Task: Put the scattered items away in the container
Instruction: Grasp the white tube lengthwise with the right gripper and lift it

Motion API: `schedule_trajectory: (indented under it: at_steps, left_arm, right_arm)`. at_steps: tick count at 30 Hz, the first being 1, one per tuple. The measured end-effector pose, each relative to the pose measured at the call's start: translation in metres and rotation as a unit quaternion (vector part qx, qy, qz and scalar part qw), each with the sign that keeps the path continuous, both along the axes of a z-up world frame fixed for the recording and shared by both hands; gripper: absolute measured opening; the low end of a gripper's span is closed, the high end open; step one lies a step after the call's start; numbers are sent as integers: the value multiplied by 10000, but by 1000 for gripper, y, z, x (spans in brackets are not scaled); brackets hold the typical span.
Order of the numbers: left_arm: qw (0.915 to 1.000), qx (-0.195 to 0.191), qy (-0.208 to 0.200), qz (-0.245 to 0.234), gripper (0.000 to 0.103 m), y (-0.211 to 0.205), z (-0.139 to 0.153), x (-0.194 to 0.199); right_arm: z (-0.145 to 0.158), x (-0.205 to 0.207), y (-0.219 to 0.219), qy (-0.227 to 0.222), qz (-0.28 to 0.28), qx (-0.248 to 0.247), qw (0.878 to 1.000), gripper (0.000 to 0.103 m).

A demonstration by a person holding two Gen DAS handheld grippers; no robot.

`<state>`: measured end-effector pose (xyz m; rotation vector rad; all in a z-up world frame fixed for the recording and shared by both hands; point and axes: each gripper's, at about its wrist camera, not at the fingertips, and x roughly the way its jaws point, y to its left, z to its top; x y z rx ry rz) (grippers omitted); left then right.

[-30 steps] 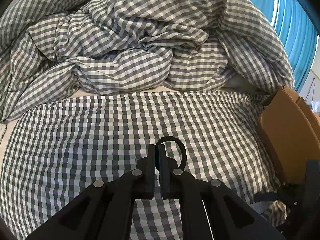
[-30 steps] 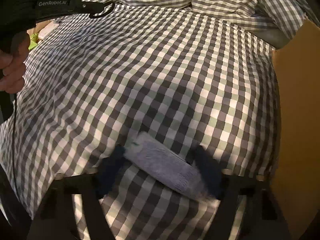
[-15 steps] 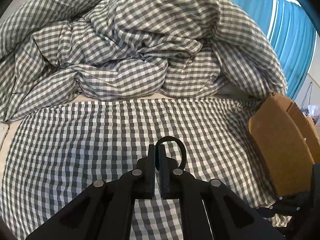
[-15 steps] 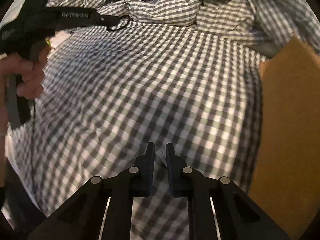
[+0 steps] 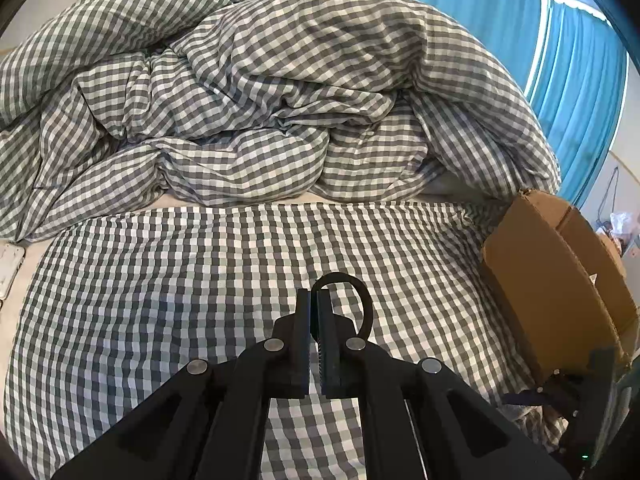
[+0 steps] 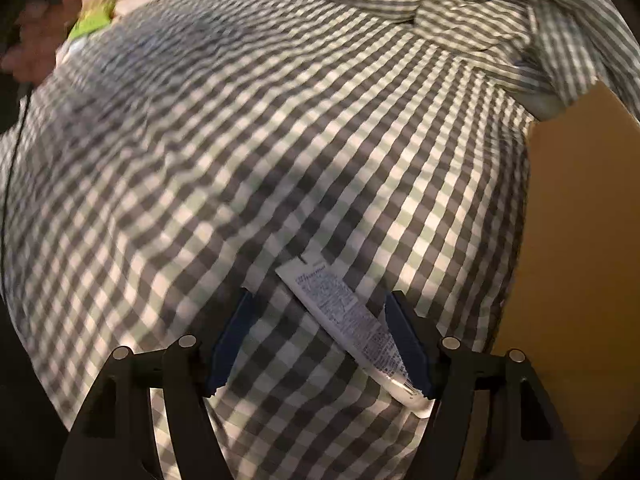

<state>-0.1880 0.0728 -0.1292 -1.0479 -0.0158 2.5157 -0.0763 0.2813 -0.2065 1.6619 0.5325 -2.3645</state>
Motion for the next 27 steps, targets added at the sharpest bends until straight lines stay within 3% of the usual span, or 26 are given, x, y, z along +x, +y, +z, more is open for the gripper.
schedule_trajectory:
  at_steps: [3, 6, 16, 27]
  left_arm:
    - [10000, 28, -10, 13, 2, -1, 0, 2]
    - [10000, 38, 0, 26, 2, -2, 3, 5]
    - [9999, 8, 95, 116, 2, -5, 32, 30]
    - [9991, -23, 380, 163, 2, -4, 79, 84]
  right_arm:
    - [-5, -6, 7, -173, -110, -167, 9997, 67]
    - [0, -7, 9, -122, -230, -238, 9994, 20]
    - [19, 8, 11, 54, -493, -513, 9975, 7]
    - [47, 44, 7, 426, -443, -1036, 9927, 8]
